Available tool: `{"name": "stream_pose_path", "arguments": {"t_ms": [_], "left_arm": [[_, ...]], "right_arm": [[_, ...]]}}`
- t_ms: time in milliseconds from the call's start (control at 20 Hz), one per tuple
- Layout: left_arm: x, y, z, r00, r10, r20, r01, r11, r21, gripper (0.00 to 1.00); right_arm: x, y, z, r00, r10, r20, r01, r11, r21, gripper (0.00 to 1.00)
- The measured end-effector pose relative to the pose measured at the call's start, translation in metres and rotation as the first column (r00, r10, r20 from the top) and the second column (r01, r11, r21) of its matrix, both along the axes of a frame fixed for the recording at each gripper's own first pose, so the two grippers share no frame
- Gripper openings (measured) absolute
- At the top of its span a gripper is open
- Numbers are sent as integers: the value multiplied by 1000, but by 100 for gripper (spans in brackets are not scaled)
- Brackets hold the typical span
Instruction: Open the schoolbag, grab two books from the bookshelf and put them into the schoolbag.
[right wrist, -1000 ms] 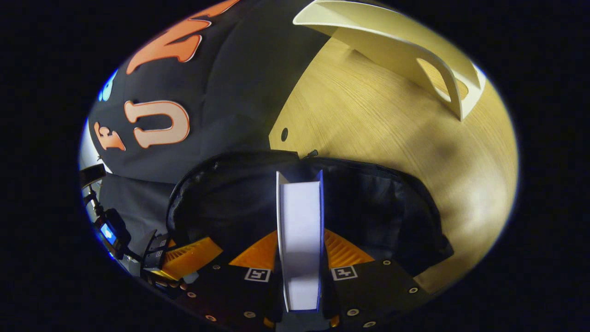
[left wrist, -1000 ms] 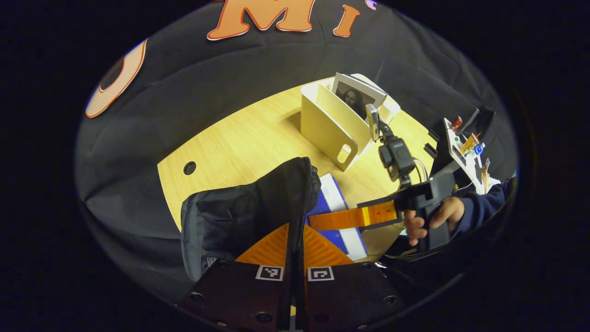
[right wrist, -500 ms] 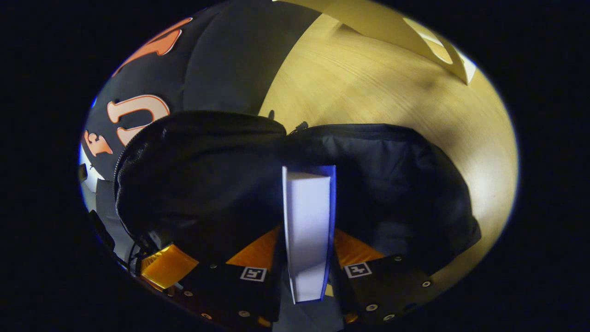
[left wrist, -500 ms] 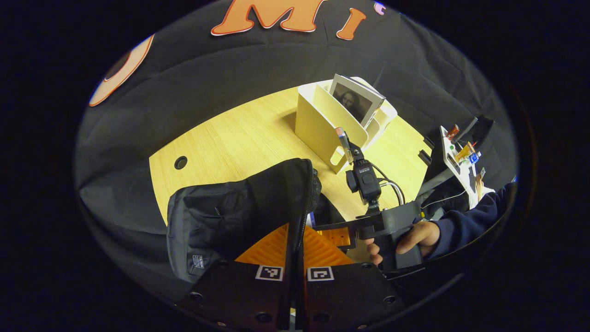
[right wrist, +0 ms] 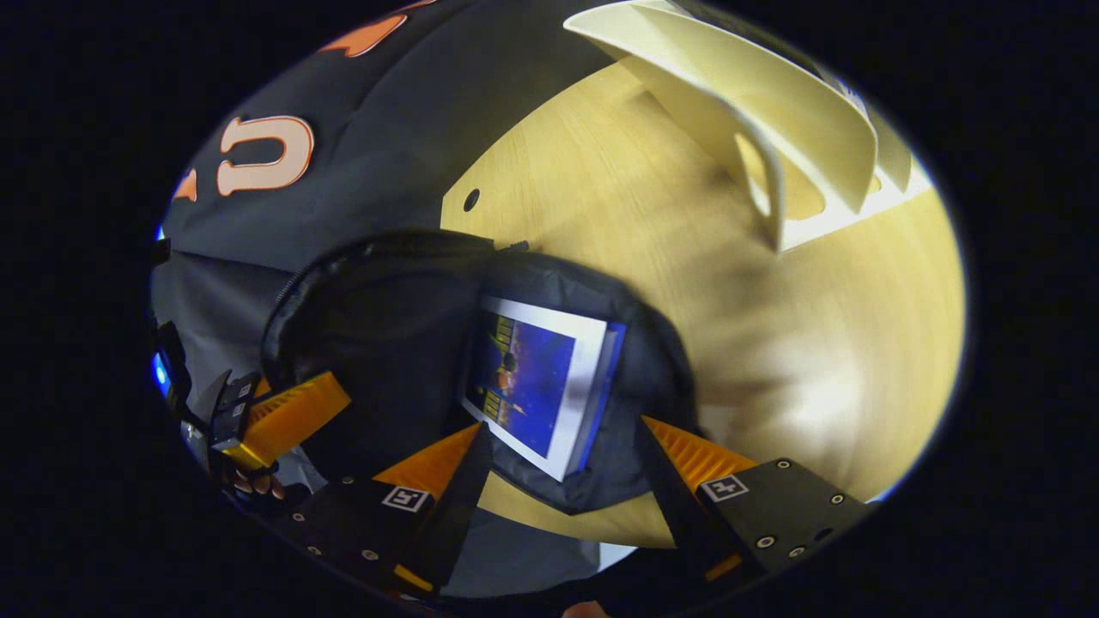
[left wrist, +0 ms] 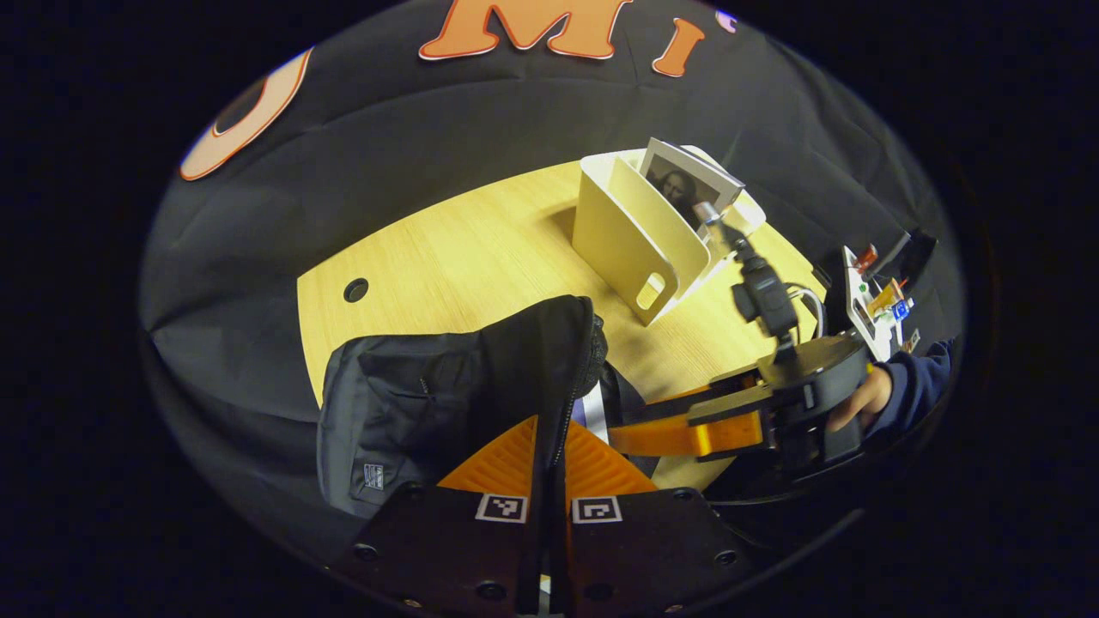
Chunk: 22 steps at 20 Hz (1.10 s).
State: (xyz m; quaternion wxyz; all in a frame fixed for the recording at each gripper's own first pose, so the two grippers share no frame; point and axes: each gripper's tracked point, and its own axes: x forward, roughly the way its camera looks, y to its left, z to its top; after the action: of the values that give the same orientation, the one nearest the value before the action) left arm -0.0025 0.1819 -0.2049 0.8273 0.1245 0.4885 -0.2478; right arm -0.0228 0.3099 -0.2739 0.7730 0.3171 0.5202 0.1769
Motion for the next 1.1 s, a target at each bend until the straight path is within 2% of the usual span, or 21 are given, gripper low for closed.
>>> {"name": "stream_pose_path", "arguments": {"t_ms": [350, 550, 850, 1100], "left_arm": [[-2, -8, -9, 1000, 28, -12, -27, 999, 31, 5], [-3, -12, -15, 999, 46, -23, -45, 998, 45, 5], [-5, -19, -21, 997, 71, -33, -69, 996, 63, 5], [-8, -20, -25, 995, 88, -41, -85, 994, 73, 5]], "right_arm": [[-3, -109, 31, 998, 42, 52, -32, 983, -183, 98], [-4, -162, 43, 995, 75, 60, -55, 958, -282, 98], [-3, -206, 59, 994, 100, 53, -76, 936, -342, 99], [-1, -226, 71, 989, 138, 56, -107, 919, -379, 99]]}}
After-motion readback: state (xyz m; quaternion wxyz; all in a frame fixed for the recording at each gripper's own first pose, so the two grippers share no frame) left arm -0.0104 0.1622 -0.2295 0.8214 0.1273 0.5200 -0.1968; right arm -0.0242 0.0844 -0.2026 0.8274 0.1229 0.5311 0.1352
